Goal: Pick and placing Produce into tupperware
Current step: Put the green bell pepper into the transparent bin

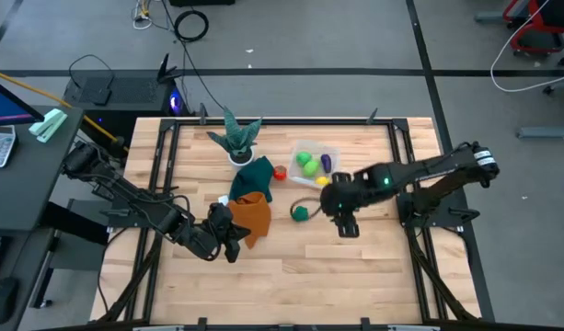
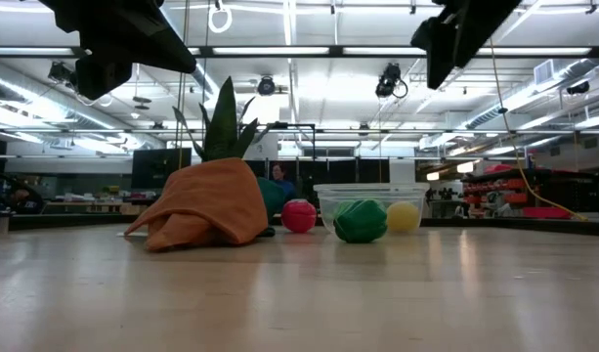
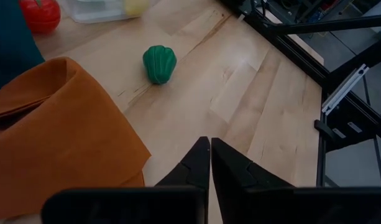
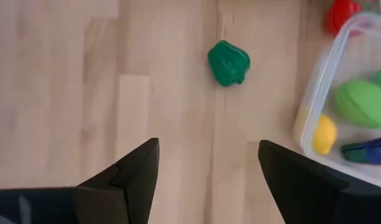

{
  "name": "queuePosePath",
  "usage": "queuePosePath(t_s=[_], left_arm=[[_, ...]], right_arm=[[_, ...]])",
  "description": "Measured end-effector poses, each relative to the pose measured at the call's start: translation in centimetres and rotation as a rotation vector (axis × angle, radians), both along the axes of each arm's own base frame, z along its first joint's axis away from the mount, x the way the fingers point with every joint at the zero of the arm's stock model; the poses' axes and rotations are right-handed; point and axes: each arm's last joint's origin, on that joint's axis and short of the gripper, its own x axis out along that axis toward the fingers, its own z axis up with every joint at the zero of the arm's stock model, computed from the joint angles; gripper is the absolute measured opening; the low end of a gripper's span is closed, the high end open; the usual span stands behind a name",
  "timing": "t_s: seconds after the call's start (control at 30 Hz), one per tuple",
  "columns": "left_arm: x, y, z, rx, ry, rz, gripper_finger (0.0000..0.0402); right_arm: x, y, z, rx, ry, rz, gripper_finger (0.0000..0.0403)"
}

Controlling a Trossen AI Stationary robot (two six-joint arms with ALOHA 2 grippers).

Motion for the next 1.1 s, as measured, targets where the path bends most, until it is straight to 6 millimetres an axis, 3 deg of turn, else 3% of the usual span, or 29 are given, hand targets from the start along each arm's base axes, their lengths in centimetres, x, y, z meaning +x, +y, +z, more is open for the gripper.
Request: queuePosePath(t_s=[0.33,0.67,1.1], left_arm=[[0.0,0.0,0.0,-0.006,0.002,-0.004,0.0018],[0.0,-0.1,0.0,-0.016,0.008,-0.018,0.0017],[0.0,-0.1,0.0,-0.025,0.002,-0.014,0.0024]], right_arm=[[2.4,2.7,-4.1,-0.241,0.115,0.160,0.0231],[5.4,3.5,-7.0,-0.279,0.086,0.406,0.0234],[7.8,0.5,-8.5,-0.240,0.049,0.437,0.0281]])
